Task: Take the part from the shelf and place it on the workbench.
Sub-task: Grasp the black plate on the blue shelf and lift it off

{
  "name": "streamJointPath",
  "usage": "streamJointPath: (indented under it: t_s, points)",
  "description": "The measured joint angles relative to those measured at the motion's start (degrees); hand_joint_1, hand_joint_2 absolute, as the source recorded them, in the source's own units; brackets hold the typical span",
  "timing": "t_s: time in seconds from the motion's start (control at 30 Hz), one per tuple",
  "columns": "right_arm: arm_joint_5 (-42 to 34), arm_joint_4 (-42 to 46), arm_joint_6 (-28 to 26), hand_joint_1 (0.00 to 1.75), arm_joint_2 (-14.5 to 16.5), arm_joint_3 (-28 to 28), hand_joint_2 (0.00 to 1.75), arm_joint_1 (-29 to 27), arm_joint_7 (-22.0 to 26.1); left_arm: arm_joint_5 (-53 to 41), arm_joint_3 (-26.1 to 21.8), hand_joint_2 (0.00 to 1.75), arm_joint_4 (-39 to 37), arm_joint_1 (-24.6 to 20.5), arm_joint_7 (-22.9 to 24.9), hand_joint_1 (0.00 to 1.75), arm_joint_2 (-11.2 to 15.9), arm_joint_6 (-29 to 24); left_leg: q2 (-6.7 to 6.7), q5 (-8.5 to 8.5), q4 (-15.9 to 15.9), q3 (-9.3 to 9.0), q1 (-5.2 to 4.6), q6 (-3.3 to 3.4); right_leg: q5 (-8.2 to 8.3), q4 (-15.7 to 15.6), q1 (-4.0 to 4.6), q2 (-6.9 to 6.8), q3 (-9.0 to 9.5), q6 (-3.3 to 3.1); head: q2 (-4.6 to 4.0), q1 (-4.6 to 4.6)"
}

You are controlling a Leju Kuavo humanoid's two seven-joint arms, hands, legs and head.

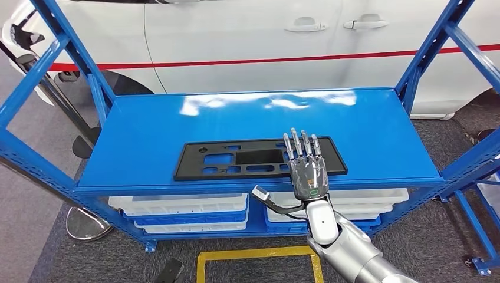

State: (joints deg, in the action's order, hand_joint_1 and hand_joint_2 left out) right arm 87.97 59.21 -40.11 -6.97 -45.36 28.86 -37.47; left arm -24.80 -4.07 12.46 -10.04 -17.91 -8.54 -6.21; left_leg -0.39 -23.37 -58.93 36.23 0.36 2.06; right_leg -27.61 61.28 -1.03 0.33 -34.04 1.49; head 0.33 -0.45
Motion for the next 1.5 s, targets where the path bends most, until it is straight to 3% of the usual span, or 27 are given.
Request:
streamJointPath:
  t_s: [0.03, 0.1, 0.17, 0.2, 0.27, 0.3, 0.37, 0.4, 0.47, 0.53, 0.6, 0.63, 0.67, 0.73, 0.8, 0.83, 0.93, 1.0, 1.1, 1.13, 1.17, 1.2, 1.3, 1.37, 1.43, 1.5]
  points:
    - [0.00, 0.22, 0.00, 0.00, -0.04, 0.15, 1.75, 0.05, 0.03, -0.01, -0.01, 0.00, 0.00, 0.01, -0.01, 0.00, -0.01, 0.02, -0.05, -0.04, -0.12, 0.05, -0.09, -0.38, 0.28, -1.29, 0.13, 0.02, 0.48, -0.33, 0.00, -0.01]
    - [0.00, 0.99, 0.01, 0.00, -0.07, 0.62, 1.75, 0.00, 0.03, -0.15, -0.08, 0.00, 0.00, 0.06, -0.06, 0.00, 0.01, 0.00, -0.01, -3.58, -7.45, 3.40, 0.06, -1.60, 0.31, -1.82, 0.17, -0.06, 0.76, -1.54, 0.00, -0.02]
    - [0.00, 1.63, 0.01, 0.00, -0.10, 1.03, 1.75, -0.12, 0.01, -0.34, -0.21, 0.00, 0.00, 0.17, -0.10, 0.00, 0.01, -0.11, 0.07, -6.00, -14.48, 6.68, 0.28, -2.39, 0.33, -2.05, 0.11, -0.15, 1.18, -2.41, 0.00, -0.02]
    - [0.00, 1.71, 0.01, 0.00, -0.11, 1.07, 1.75, -0.16, 0.04, -0.39, -0.26, 0.00, 0.00, 0.20, -0.11, 0.00, 0.01, -0.17, 0.07, -4.55, -13.19, 6.12, 0.28, -2.25, 0.16, -2.04, 0.15, -0.14, 1.39, -2.39, 0.00, -0.02]
    - [0.01, 1.85, 0.01, 0.00, -0.11, 1.08, 1.75, -0.14, 0.13, -0.43, -0.31, 0.00, 0.00, 0.09, -0.13, 0.00, 0.01, -0.25, 0.07, -0.95, -5.18, 2.27, 0.12, -1.65, -0.27, -2.01, 0.27, -0.11, 1.86, -2.09, 0.00, -0.01]
    - [0.01, 1.89, 0.01, 0.00, -0.11, 1.08, 1.75, -0.13, 0.20, -0.44, -0.33, 0.00, 0.00, 0.00, -0.14, 0.00, 0.01, -0.30, 0.08, -0.14, -2.22, 0.79, -0.01, -1.35, -0.44, -1.99, 0.34, -0.10, 1.95, -1.86, 0.00, -0.01]
    - [0.00, 1.91, 0.01, 0.00, -0.11, 1.08, 1.75, -0.15, 0.31, -0.47, -0.35, 0.00, 0.00, -0.07, -0.16, 0.00, 0.00, -0.38, 0.05, -0.40, -0.46, -0.14, -0.33, -0.95, -0.60, -2.07, 0.40, -0.11, 1.92, -1.27, 0.00, -0.01]
    - [0.00, 1.92, 0.00, 0.10, -0.11, 1.08, 1.75, -0.15, 0.36, -0.48, -0.35, 0.00, 0.00, -0.07, -0.17, 0.00, 0.00, -0.43, 0.03, -0.44, -0.20, -0.22, -0.29, -0.70, -0.65, -2.21, 0.39, -0.13, 2.00, -0.94, 0.00, -0.01]
    - [0.00, 2.01, 0.00, 0.97, -0.15, 1.14, 1.75, -0.12, 0.46, -0.51, -0.35, 0.00, 0.00, -0.08, -0.18, 0.00, 0.00, -0.48, 0.05, -0.34, 0.48, -0.69, -0.05, -0.07, -1.35, -1.52, 0.31, -0.18, 1.90, -0.36, 0.00, -0.01]
    - [0.00, 2.07, 0.00, 1.75, -0.19, 1.36, 1.75, -0.14, 1.35, -0.51, -0.36, 0.00, 0.00, -0.21, -0.21, 0.00, -0.02, -0.52, 0.12, -0.30, 1.00, -1.17, 0.15, 0.53, -3.85, 3.27, 0.23, -0.17, -0.48, -0.01, 0.00, 0.00]
    - [0.01, 2.07, 0.00, 1.75, -0.19, 1.77, 1.75, -0.56, 3.04, -0.51, -0.37, 0.00, 0.00, -0.27, -0.26, 0.00, -0.04, -0.58, 0.13, -0.48, 0.96, -1.25, 0.13, 0.86, -6.55, 10.59, 0.20, -0.16, -4.75, 0.26, 0.00, 0.00]
    - [0.01, 2.07, 0.00, 1.75, -0.18, 1.96, 1.75, -0.86, 3.75, -0.51, -0.39, 0.00, 0.00, -0.25, -0.29, 0.00, -0.04, -0.66, 0.11, -0.58, 0.88, -1.28, 0.12, 0.92, -6.73, 12.85, 0.15, -0.18, -6.33, 0.37, 0.00, 0.01]
    - [0.01, 2.07, 0.00, 1.75, -0.17, 2.13, 1.75, -1.10, 4.16, -0.51, -0.40, 0.00, 0.00, -0.23, -0.35, 0.00, -0.06, -0.77, 0.05, -0.71, 0.77, -1.32, 0.13, 0.91, -5.82, 13.15, 0.08, -0.19, -6.98, 0.44, 0.00, 0.01]
    - [0.00, 2.20, 0.00, 1.75, -0.17, 2.39, 1.75, -1.25, 4.36, -0.49, -0.44, 0.00, 0.00, -0.23, -0.53, 0.00, -0.15, -1.05, -0.09, -1.11, 0.39, -1.51, 0.16, 0.67, -1.44, 7.76, -0.10, -0.23, -5.18, 0.42, 0.00, 0.02]
    - [0.00, 2.52, 0.01, 1.75, -0.15, 2.58, 1.75, -1.20, 4.08, -0.39, -0.57, 0.00, 0.00, -0.28, -0.80, 0.00, -0.26, -1.42, -0.18, -1.61, -0.12, -1.54, 0.03, 0.15, 1.55, 1.13, -0.07, -0.24, -2.41, 0.11, 0.00, 0.00]
    - [0.00, 2.74, 0.01, 1.75, -0.12, 2.62, 1.75, -1.21, 3.86, -0.24, -0.69, 0.00, 0.00, -0.32, -0.96, 0.00, -0.30, -1.68, -0.18, -1.76, -0.29, -1.47, -0.06, -0.14, 2.00, -0.60, 0.01, -0.22, -1.73, -0.12, 0.00, -0.01]
    - [0.00, 3.20, 0.00, 1.75, -0.12, 2.63, 1.75, -1.26, 2.86, 0.65, -1.33, 0.00, 0.00, -0.37, -1.32, 0.00, -0.37, -2.83, -0.12, -1.88, -0.36, -1.29, -0.11, -1.03, 1.96, -1.28, 0.17, -0.07, -1.63, -1.02, 0.00, -0.01]
    - [0.01, 3.54, 0.00, 1.75, -0.27, 2.63, 1.75, -1.20, 2.06, 1.57, -2.07, 0.00, 0.00, -0.42, -1.39, 0.00, -0.39, -3.92, -0.02, -3.04, -1.86, -0.75, 0.02, -1.64, 2.09, -1.59, 0.03, -0.07, -1.38, -1.63, 0.00, -0.03]
    - [0.02, 4.82, 0.01, 1.75, -0.56, 2.63, 1.75, -1.49, 1.10, 2.81, -3.72, 0.00, 0.00, -0.63, -1.67, 0.00, -0.42, -6.97, 0.06, -7.65, -11.10, 3.48, 0.23, -2.21, 2.03, -1.72, 0.02, -0.13, -1.19, -2.16, 0.00, -0.05]
    - [0.01, 5.37, 0.01, 1.75, -0.73, 2.63, 1.75, -1.74, 0.78, 3.02, -4.25, 0.00, 0.00, -0.63, -1.97, 0.00, -0.43, -8.35, 0.06, -8.60, -14.11, 5.00, 0.26, -2.27, 1.98, -1.71, 0.08, -0.16, -1.16, -2.23, 0.00, -0.04]
    - [0.01, 5.96, 0.02, 1.75, -0.96, 2.63, 1.75, -2.03, 0.47, 3.12, -4.66, 0.00, 0.00, -0.58, -2.36, 0.00, -0.44, -9.59, 0.06, -8.49, -15.38, 5.71, 0.26, -2.25, 1.94, -1.70, 0.14, -0.17, -1.11, -2.27, 0.00, -0.04]
    - [0.02, 6.60, 0.01, 1.75, -1.22, 2.64, 1.75, -2.34, 0.18, 3.15, -4.98, 0.00, 0.00, -0.53, -2.77, 0.00, -0.44, -10.59, 0.06, -7.40, -14.60, 5.42, 0.26, -2.13, 1.88, -1.68, 0.20, -0.17, -1.03, -2.28, 0.00, -0.04]
    - [0.02, 8.69, 0.01, 1.75, -2.06, 2.72, 1.75, -3.17, -0.42, 3.26, -5.89, 0.00, 0.00, -0.57, -3.80, 0.00, -0.44, -12.28, 0.05, -2.31, -4.29, 0.56, 0.05, -1.26, 1.67, -1.65, 0.37, -0.07, -0.71, -2.07, 0.00, -0.03]
    - [0.02, 10.15, 0.02, 1.75, -2.59, 2.89, 1.75, -3.56, -0.43, 3.31, -6.47, 0.00, 0.00, -0.62, -4.26, 0.00, -0.45, -13.04, 0.00, -1.68, -0.59, -1.19, -0.24, -0.81, 1.67, -1.70, 0.44, 0.02, -0.77, -1.58, 0.00, -0.03]
    - [0.01, 12.35, 0.02, 1.75, -3.23, 3.38, 1.75, -4.12, 0.48, 3.26, -6.87, 0.00, 0.00, -0.50, -4.54, 0.00, -0.51, -13.47, -0.04, -1.66, -0.11, -1.40, -0.25, -0.43, 1.69, -1.86, 0.41, 0.05, -0.85, -0.91, 0.00, -0.03]
    - [0.01, 15.52, 0.02, 1.75, -4.00, 4.56, 1.75, -4.55, 2.63, 3.08, -7.22, 0.00, 0.00, -0.35, -4.74, 0.00, -0.63, -13.50, -0.01, -1.32, 0.55, -1.67, -0.02, 0.21, 0.69, -0.64, 0.35, -0.01, -1.35, -0.35, 0.00, -0.02]
